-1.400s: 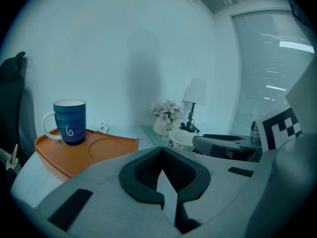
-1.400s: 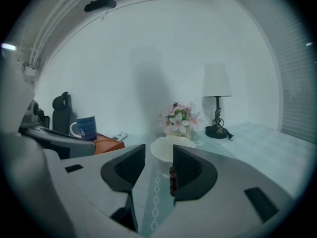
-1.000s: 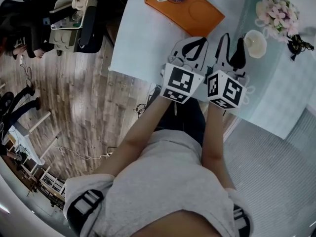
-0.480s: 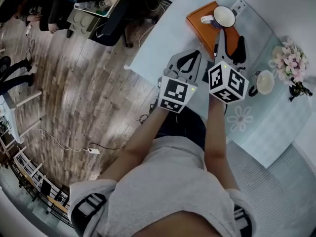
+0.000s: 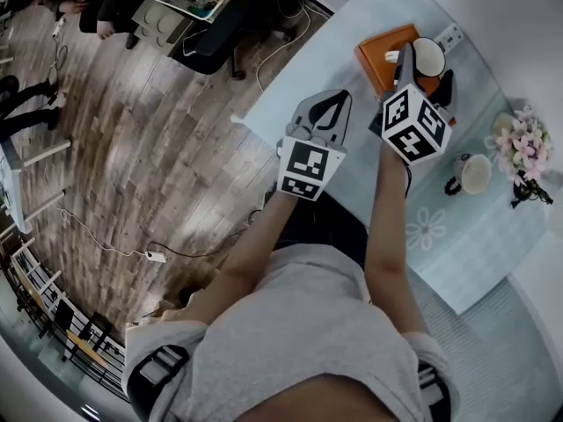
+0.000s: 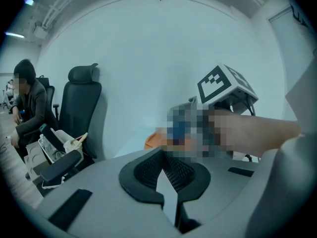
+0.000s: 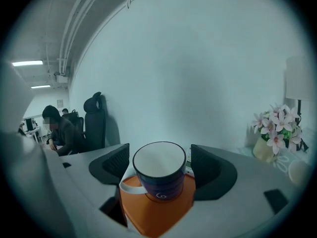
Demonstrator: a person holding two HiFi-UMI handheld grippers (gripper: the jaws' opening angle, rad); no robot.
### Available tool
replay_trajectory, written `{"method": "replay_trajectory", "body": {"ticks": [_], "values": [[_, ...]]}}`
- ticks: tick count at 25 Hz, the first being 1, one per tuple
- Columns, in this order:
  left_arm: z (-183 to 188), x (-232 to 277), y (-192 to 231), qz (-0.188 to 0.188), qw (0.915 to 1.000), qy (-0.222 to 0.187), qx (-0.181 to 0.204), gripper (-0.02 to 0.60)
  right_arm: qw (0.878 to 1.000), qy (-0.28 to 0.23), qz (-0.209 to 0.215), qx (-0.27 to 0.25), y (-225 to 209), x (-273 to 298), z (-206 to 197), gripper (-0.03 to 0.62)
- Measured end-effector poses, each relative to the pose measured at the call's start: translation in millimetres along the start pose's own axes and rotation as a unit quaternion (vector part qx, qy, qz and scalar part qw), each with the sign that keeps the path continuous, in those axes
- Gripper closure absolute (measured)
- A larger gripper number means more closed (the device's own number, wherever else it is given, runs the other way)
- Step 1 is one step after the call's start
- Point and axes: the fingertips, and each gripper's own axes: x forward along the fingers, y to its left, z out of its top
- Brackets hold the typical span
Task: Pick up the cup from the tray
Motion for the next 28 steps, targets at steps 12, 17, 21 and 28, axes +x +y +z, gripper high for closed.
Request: {"method": "replay_trajectory", "body": {"ticks": [12, 17, 21, 28], "values": [[-2, 10, 8, -0.004, 0.9999, 0.009, -0.005, 0.575, 0.999, 0.035, -0.037, 0.017, -3, 29, -11, 0.249], [-3, 14, 9, -0.004, 0.9999, 0.011, -0.005, 0.575, 0.998, 0.036, -0.043, 0.023, -4, 32, -14, 0.244], [-3, 16, 12, -0.005, 0.9999, 0.010, -0.006, 0.575, 0.999, 0.026, -0.039, 0.024, -2, 32, -13, 0.244], [-6, 18, 10, -0.006, 0.9998, 0.015, -0.008, 0.575, 1.000, 0.011, -0.019, 0.012, -2, 31, -11, 0.244]]}}
